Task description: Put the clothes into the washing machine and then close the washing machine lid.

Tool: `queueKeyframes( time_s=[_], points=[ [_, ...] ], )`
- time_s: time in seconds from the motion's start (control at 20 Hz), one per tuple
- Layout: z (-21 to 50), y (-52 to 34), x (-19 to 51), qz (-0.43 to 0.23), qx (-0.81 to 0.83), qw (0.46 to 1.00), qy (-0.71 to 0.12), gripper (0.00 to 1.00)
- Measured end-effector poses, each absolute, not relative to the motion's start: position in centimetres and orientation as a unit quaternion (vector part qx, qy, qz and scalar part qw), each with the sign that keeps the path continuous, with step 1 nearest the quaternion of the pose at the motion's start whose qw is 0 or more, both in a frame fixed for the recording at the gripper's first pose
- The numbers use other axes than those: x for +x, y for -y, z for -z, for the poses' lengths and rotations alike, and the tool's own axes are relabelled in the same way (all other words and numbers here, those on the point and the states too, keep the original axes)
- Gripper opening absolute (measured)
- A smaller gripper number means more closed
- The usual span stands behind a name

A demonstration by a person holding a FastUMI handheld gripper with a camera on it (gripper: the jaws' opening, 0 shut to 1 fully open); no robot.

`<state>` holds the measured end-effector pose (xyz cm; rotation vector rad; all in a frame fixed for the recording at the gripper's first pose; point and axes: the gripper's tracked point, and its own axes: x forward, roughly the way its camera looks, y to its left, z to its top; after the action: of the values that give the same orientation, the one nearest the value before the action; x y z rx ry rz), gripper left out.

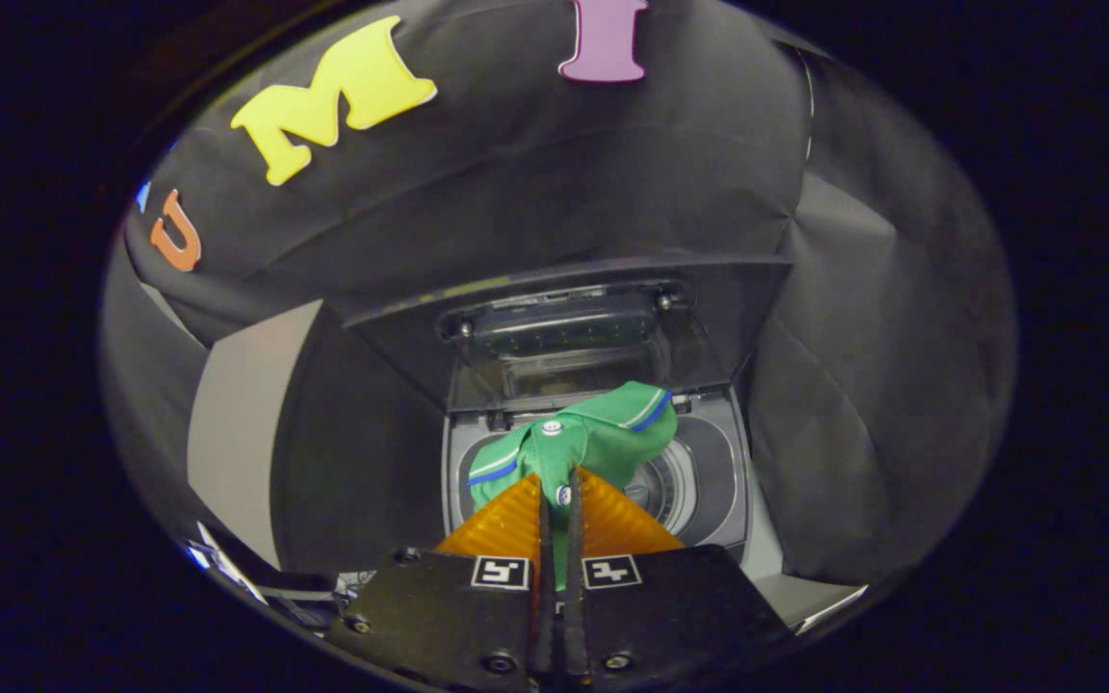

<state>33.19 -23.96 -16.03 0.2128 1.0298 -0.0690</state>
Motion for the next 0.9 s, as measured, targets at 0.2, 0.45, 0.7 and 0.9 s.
queueKeyframes(
  time_s=[0.2, 0.45, 0.7, 0.9],
  points=[
    [19.2, 24.7, 34.2, 0.027, 0.092, 0.866, -0.491, 0.07],
    [23.0, 25.0, 35.0, 0.031, 0.086, 0.863, -0.496, 0.08],
    [25.9, 24.8, 34.8, 0.029, 0.09, 0.852, -0.515, 0.1],
    [26.3, 25.3, 34.4, 0.032, 0.11, 0.847, -0.52, 0.15]
  ],
)
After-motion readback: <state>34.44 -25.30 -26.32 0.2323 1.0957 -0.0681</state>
